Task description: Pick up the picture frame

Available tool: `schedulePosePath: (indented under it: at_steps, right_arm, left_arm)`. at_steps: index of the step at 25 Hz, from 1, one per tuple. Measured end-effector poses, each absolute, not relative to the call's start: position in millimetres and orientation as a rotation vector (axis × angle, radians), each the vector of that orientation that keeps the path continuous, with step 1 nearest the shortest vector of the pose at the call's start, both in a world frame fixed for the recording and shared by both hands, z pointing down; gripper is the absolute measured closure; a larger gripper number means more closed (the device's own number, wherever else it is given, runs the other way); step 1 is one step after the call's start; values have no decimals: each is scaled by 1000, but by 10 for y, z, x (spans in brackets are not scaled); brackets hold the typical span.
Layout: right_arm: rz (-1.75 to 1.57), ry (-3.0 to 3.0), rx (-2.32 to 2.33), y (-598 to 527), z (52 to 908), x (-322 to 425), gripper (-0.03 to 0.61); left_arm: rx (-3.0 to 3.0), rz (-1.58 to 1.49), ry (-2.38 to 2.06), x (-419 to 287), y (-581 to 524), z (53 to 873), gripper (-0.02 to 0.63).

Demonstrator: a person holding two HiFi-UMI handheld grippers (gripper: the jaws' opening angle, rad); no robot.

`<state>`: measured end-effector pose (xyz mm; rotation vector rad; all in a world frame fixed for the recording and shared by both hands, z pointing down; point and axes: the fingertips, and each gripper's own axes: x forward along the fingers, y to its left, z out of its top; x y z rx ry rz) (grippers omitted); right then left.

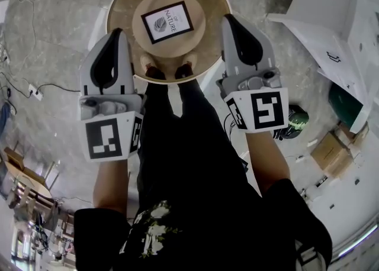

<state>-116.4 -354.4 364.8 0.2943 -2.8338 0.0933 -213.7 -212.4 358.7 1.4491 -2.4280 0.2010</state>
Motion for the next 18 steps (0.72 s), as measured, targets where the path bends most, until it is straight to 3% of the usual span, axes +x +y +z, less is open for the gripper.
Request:
schedulePosePath:
  at_steps: [11,13,18]
  right_arm:
    - [68,-2758,226,-3379,4315,-1274,578]
    - [91,-2745,195,-3327,4471,-1315,454]
    - [125,-2704,172,-3292,4829,-1336,449]
  left_arm:
    - [1369,220,-2340,-2092,-2003,4377,597]
    - [1360,213,-2316,-2081,-1991,4534,551]
    - [1343,214,-2272,-2067,-2021,4867,526]
